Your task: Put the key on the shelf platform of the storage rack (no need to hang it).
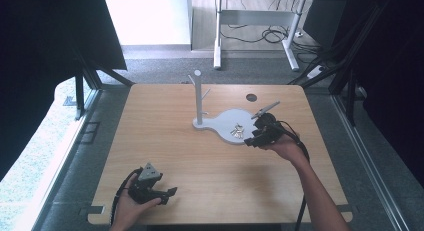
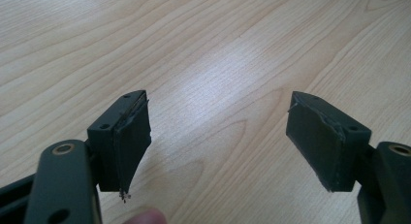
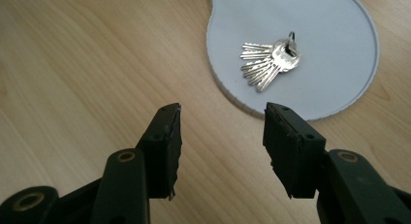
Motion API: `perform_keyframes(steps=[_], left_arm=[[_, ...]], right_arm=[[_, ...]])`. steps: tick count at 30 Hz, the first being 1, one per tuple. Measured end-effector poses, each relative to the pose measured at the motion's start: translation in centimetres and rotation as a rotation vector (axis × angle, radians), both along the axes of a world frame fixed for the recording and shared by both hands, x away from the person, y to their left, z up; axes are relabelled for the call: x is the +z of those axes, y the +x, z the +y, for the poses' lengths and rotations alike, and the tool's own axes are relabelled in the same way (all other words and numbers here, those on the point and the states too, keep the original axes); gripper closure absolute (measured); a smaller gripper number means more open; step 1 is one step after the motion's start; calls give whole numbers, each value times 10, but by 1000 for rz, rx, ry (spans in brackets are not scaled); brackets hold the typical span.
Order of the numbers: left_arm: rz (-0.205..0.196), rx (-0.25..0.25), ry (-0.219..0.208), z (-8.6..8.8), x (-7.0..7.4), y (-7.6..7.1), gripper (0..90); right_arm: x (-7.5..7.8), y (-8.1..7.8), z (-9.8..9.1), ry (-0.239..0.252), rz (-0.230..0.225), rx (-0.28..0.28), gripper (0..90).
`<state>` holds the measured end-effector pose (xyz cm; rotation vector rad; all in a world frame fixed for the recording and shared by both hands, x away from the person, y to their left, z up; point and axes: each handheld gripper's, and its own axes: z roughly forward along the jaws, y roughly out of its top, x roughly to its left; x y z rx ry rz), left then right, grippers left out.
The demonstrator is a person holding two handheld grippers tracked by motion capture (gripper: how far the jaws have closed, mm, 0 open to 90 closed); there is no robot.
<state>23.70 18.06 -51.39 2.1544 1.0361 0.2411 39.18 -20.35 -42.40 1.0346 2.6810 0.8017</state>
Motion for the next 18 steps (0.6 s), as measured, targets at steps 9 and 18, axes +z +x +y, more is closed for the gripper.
perform_keyframes(steps=[9, 18], left_arm=[[4, -7, 6, -4, -2, 0, 242], [13, -10, 11, -5, -3, 0, 242]], right_arm=[[-15, -40, -30, 62, -27, 3, 490], [-45, -67, -55, 77, -22, -38, 487]])
